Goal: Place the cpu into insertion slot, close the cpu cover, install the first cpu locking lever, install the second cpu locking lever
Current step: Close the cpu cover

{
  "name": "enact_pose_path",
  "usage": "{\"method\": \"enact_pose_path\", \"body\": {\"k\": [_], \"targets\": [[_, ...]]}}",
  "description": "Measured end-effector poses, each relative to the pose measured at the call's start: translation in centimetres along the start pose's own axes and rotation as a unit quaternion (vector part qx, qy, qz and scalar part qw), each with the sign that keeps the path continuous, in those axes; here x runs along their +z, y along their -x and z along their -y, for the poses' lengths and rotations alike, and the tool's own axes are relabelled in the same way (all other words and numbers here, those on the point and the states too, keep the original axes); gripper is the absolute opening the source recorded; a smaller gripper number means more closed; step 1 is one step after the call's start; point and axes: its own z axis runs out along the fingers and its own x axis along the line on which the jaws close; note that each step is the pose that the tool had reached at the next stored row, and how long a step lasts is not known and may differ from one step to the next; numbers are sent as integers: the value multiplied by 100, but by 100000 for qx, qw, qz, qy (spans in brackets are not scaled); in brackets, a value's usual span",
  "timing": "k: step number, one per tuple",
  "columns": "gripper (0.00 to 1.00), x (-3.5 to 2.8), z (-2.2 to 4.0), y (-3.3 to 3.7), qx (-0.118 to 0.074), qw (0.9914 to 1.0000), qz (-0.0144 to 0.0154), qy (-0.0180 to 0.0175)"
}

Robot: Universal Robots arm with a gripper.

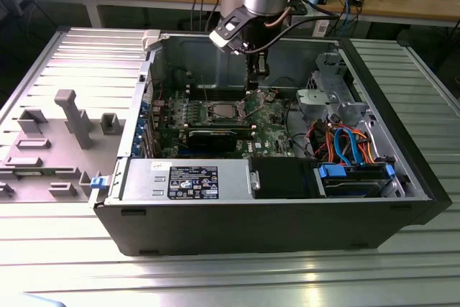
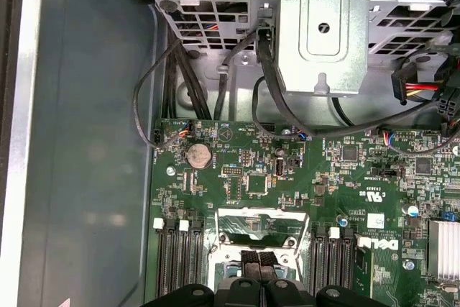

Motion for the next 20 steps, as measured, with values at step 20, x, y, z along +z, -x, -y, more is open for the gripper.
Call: {"method": "enact_pose_path", "body": {"k": [20], "targets": [[11,2,-106,5,1,100000,1,-1]]}}
